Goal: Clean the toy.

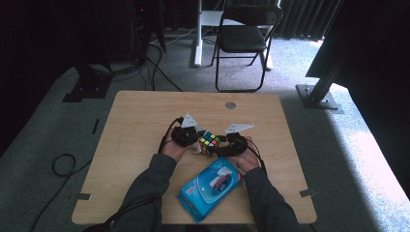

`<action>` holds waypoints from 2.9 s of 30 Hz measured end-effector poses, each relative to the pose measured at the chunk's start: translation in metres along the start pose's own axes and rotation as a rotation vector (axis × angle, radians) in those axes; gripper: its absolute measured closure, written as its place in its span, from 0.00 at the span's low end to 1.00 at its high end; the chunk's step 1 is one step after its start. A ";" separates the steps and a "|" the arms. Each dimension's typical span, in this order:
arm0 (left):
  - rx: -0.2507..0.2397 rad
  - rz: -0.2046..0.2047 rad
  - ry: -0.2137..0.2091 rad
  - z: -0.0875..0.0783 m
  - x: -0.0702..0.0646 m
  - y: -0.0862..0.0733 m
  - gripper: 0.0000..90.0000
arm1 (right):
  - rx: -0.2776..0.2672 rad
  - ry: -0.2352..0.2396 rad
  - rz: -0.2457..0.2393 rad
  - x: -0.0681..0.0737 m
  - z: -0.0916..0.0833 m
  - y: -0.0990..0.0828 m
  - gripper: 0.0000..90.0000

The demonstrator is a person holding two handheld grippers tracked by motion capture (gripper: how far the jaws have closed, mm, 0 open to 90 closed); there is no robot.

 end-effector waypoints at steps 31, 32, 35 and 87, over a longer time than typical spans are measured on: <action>0.002 -0.069 -0.059 0.009 0.005 -0.018 0.97 | -0.070 0.029 0.019 -0.004 -0.011 0.006 0.38; 0.002 -0.070 -0.061 0.010 0.005 -0.018 0.97 | -0.072 0.030 0.022 -0.004 -0.011 0.006 0.38; 0.004 -0.070 -0.062 0.010 0.005 -0.018 0.97 | -0.081 0.032 0.028 -0.005 -0.012 0.007 0.38; -0.120 -0.036 -0.090 -0.021 -0.007 0.006 0.97 | -0.074 -0.025 0.073 -0.020 -0.010 -0.001 0.38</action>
Point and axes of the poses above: each handheld gripper's, and its own axes: z roughly forward along the jaws, y roughly out of its top, x roughly to its left, the point moved 4 cm from there along z, roughly forward along the jaws, and after that the axes turned 13 degrees about -y, right-handed, at the moved point
